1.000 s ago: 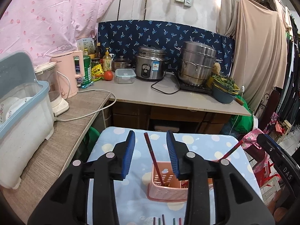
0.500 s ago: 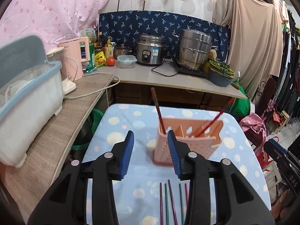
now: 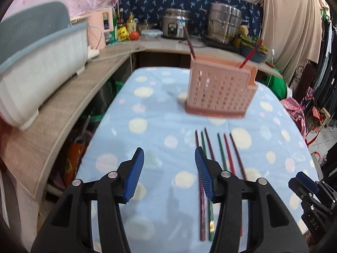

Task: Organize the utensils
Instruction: 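Return the right gripper and grasp a dark red chopstick, then lift the dark red chopstick with the right gripper toward the pink caddy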

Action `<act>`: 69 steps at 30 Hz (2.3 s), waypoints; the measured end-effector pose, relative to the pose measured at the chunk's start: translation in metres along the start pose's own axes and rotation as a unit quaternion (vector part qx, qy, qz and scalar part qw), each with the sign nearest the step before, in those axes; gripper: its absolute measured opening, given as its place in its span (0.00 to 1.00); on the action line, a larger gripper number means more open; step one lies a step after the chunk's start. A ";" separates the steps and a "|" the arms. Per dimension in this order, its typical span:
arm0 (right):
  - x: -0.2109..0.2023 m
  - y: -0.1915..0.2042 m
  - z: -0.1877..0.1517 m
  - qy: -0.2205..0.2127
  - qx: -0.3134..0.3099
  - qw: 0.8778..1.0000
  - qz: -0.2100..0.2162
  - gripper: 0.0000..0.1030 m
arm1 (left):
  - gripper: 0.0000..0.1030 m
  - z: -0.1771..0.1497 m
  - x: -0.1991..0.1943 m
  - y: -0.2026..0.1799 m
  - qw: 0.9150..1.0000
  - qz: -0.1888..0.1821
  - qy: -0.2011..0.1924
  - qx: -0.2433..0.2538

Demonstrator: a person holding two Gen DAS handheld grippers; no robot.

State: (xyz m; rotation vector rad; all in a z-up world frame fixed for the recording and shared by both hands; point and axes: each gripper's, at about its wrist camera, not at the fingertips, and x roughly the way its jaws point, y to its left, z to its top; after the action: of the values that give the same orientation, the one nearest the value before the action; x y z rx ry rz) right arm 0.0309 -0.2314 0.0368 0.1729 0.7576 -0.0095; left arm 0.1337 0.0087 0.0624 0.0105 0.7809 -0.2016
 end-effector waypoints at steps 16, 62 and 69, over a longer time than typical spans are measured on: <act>0.022 0.020 -0.061 0.055 -0.004 0.998 0.006 0.28 | 0.51 -0.085 0.016 -0.018 0.997 -0.002 0.057 0.045; 0.033 0.020 -0.072 0.062 -0.014 0.998 -0.005 0.07 | 0.51 -0.115 0.029 -0.033 0.993 -0.027 0.099 0.053; 0.033 0.020 -0.072 0.062 -0.014 0.998 -0.005 0.07 | 0.43 -0.115 0.028 -0.032 0.993 -0.028 0.098 0.051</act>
State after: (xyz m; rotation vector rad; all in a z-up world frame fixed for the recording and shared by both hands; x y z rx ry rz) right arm 0.0071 -0.1987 -0.0348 0.1439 0.8813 0.0030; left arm 0.0672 -0.0175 -0.0366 0.1074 0.9670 -0.2964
